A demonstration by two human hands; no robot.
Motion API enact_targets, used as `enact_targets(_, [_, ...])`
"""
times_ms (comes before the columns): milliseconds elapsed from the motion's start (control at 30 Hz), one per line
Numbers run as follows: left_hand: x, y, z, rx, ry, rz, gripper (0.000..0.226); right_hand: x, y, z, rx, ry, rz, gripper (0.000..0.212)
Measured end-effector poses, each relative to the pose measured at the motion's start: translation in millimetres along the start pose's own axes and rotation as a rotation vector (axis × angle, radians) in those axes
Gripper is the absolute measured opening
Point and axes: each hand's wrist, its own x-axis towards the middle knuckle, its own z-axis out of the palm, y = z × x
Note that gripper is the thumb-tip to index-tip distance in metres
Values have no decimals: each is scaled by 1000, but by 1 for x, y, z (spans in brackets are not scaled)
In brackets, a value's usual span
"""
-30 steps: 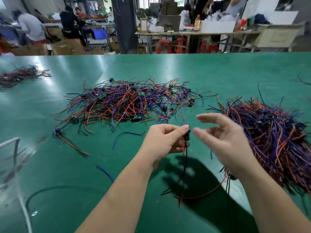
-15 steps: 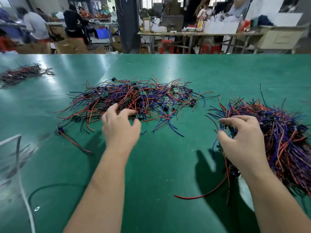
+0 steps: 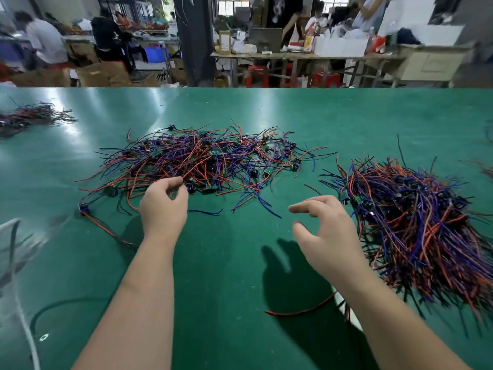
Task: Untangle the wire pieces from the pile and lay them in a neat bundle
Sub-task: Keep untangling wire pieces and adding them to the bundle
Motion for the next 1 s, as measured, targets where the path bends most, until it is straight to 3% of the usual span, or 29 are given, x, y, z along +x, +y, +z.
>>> enact_targets(133, [-8,26,-6,-572,-16,-96,12,-1,-6,3,192,-61,97,27])
enact_targets(267, [-19,57,-19,-1183,-303,-227,19,-3,-17,8,684,-294,324,31])
enact_targets(367, [-23,67,-31,-1427,-537,-264,10,-6,-22,11,962,-469,443,24])
enact_targets(433, [-26,68,-36,-1529,-673,-255,25,-6,-24,12,1097,-539,466,17])
enact_targets(567, [-33,67,-35,-1552,-819,-175,35,-3,-28,10,1299,-604,436,45])
enact_targets(667, [-37,65,-33,-1516,-957,-58,27,1,-30,9,1446,-578,459,47])
enact_targets(767, [-39,60,-31,-1444,-1248,141,15,5,-25,6,1562,-512,476,45])
enact_targets(867, [-41,60,-33,-1168,-1571,313,10,9,-20,1,1497,-467,466,34])
enact_targets(933, [-42,63,-31,-948,-1680,238,10,9,-18,-1,1457,-471,437,30])
enact_targets(1000, [-44,67,-25,-734,-1598,-9,18,8,-16,-1,1439,-495,393,30])
